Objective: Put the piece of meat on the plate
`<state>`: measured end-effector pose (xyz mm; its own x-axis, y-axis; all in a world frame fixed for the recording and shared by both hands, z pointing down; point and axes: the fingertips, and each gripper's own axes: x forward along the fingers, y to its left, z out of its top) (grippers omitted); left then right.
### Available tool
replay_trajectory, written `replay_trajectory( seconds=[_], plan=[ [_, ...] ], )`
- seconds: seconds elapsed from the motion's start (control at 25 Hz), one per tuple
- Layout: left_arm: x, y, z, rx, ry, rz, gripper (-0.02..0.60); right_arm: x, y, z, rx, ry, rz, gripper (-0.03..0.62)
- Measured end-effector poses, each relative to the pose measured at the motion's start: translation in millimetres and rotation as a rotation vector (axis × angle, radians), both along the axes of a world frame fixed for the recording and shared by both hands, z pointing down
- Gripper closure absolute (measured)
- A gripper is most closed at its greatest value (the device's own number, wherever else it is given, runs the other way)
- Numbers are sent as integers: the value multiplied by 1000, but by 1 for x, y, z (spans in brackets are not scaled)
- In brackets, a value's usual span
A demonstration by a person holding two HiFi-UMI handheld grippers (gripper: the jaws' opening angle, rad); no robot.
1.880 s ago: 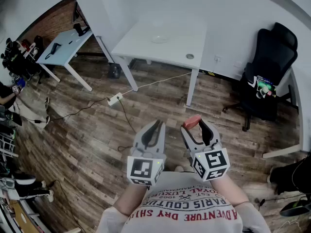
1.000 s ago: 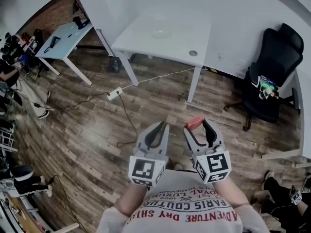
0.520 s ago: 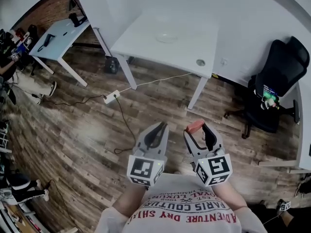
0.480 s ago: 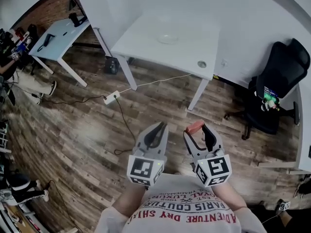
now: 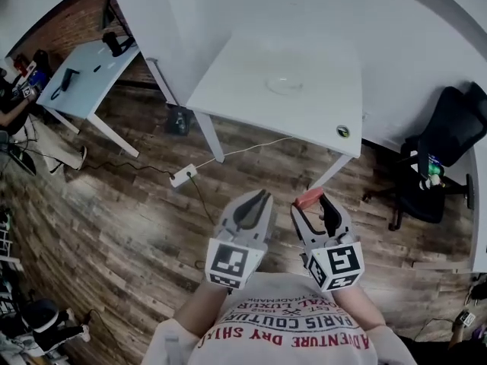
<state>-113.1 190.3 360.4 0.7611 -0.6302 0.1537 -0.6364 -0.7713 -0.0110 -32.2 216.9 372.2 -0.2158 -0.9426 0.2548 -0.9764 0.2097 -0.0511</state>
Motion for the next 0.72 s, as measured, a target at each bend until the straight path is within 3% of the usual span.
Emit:
replay_trajectory(
  seconds=[0.32,0.72],
  plan=[
    [-46,-73,-1,-3,5,13,545,-53,-75,-2,-5,-24,-7,315],
    [-57,-146,20,-52,5,-55,545,-47,-151,14,-41,-60,-21,315]
  ],
)
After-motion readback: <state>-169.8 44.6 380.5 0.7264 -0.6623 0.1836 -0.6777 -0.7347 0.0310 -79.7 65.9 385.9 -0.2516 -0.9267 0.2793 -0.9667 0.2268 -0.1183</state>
